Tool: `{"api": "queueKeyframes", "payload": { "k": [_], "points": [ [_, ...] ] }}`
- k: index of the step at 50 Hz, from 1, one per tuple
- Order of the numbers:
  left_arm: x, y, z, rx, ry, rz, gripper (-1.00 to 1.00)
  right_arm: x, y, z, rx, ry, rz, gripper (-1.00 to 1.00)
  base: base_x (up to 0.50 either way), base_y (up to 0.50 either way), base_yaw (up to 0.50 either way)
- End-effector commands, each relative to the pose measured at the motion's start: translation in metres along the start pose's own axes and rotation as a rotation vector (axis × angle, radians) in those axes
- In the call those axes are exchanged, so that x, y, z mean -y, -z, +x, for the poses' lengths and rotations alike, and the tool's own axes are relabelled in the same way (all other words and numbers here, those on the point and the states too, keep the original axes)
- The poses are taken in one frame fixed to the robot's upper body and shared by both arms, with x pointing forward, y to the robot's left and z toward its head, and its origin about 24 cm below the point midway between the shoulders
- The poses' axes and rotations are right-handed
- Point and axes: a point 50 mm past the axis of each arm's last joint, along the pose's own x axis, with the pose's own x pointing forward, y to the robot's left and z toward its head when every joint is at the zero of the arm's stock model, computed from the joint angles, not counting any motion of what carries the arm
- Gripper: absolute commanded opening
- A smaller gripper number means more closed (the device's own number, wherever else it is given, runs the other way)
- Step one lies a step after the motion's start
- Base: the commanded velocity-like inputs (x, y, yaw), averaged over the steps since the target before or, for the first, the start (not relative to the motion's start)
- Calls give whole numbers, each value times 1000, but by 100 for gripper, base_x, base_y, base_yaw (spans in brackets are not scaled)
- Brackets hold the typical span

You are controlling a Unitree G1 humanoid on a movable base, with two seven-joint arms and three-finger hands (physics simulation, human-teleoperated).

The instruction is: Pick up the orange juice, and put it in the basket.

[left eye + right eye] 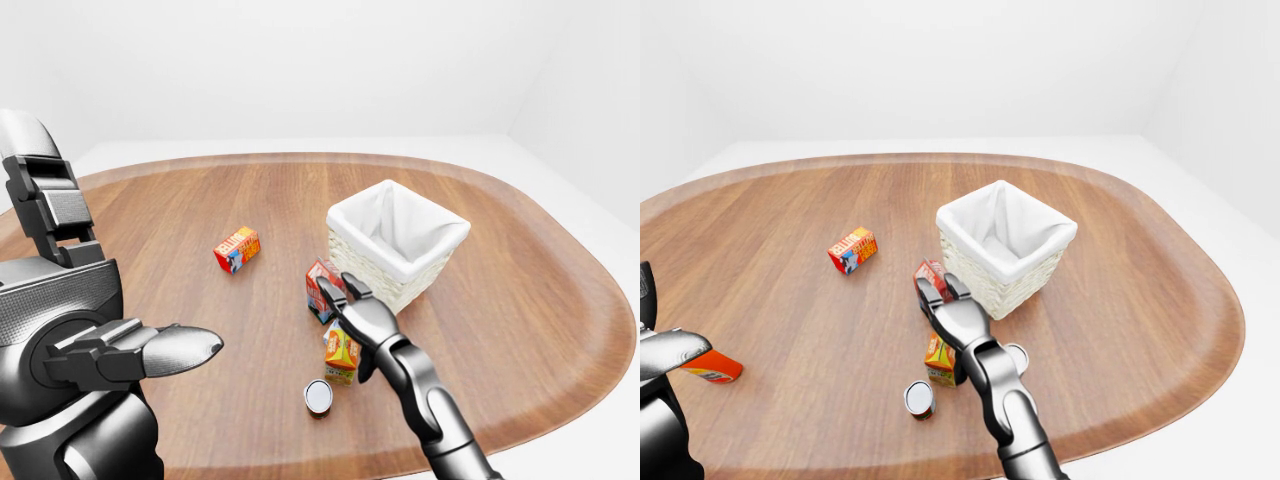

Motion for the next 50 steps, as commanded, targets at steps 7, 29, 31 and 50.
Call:
{"api": "queueKeyframes", "payload": {
  "k": [7,29,31,50],
  "points": [
    [0,0,0,0,0,0,100,-19,2,1,-14,-30,0,100,0,0,0],
    [0,0,0,0,0,0,100,-32,8,3,-36,-44,2,100,0,0,0],
    [0,0,0,0,0,0,100,-33,9,3,-38,-45,3,100,0,0,0],
    [0,0,0,0,0,0,100,-44,10,10,-44,-38,4,-100,0,0,0]
  ]
}}
